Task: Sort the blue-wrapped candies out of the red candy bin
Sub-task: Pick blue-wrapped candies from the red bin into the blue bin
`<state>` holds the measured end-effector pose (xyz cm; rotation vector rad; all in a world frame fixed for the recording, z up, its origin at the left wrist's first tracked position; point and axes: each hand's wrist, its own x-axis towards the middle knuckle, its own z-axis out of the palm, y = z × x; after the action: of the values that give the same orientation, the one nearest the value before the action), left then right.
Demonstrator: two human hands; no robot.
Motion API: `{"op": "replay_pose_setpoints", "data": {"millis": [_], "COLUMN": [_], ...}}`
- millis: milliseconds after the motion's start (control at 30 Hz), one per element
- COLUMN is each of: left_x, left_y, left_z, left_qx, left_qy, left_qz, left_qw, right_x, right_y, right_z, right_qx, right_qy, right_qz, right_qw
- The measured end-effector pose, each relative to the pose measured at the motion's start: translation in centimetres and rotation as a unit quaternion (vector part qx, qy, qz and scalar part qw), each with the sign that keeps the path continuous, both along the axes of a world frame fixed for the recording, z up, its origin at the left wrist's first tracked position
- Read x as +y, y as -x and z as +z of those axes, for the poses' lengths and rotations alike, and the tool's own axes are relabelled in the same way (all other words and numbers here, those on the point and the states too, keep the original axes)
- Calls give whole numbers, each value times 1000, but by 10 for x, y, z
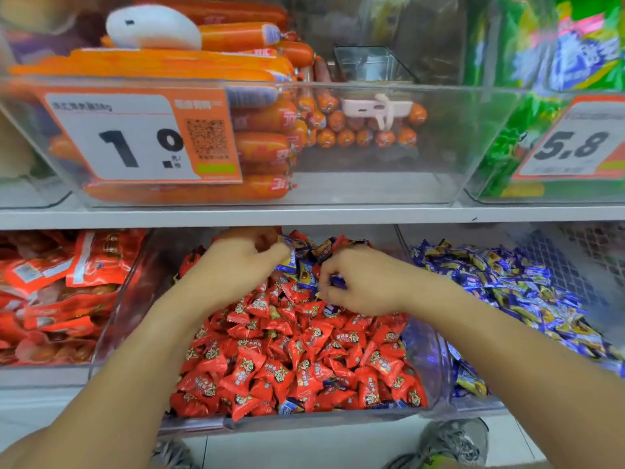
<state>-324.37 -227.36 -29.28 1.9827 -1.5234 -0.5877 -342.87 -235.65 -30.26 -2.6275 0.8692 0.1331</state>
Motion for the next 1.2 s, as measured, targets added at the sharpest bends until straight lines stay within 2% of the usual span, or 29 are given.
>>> {"op": "replay_pose_setpoints", "data": {"millis": [133, 233, 400, 467, 567, 733, 800, 867, 933, 1000, 1100, 1200], "left_x": [-2, 0, 6, 6, 5, 6, 5, 9, 15, 21, 21, 14], "left_y": [-9, -22, -36, -43, -48, -44, -45, -49, -56, -62, -63, -56], "left_z": [3, 3, -1, -4, -7, -6, -8, -7, -5, -3, -3, -8], "left_qx": [-2, -34, -73, -125, -196, -219, -221, -186, -156, -135, -152, -184], "left_qy": [-55, -51, -33, -29, -81, -123, -115, -102, -77, -36, 16, 27], "left_qz": [-2, 30, 59, 38, -13, -38, -34, -12, 6, 23, 42, 43], "left_qw": [999, 998, 995, 991, 977, 967, 968, 977, 985, 990, 987, 982], "right_x": [-7, -13, -14, -17, -18, -15, -13, -12, -10, -10, -9, -8], "right_y": [-3, -16, -37, -38, -33, -28, -31, -32, -31, -29, -31, -43], "right_z": [6, 1, -11, -12, -14, -16, -16, -18, -17, -14, -6, 3], "right_qx": [-14, -34, 69, 63, 35, -17, -38, -44, -51, -96, -164, -154], "right_qy": [33, 45, 38, 44, 48, 51, 51, 45, 36, 44, 8, -40], "right_qz": [-38, -40, 22, 21, 25, 22, 43, 59, 45, 18, -38, -89], "right_qw": [999, 998, 997, 997, 998, 998, 997, 996, 997, 994, 986, 983]}}
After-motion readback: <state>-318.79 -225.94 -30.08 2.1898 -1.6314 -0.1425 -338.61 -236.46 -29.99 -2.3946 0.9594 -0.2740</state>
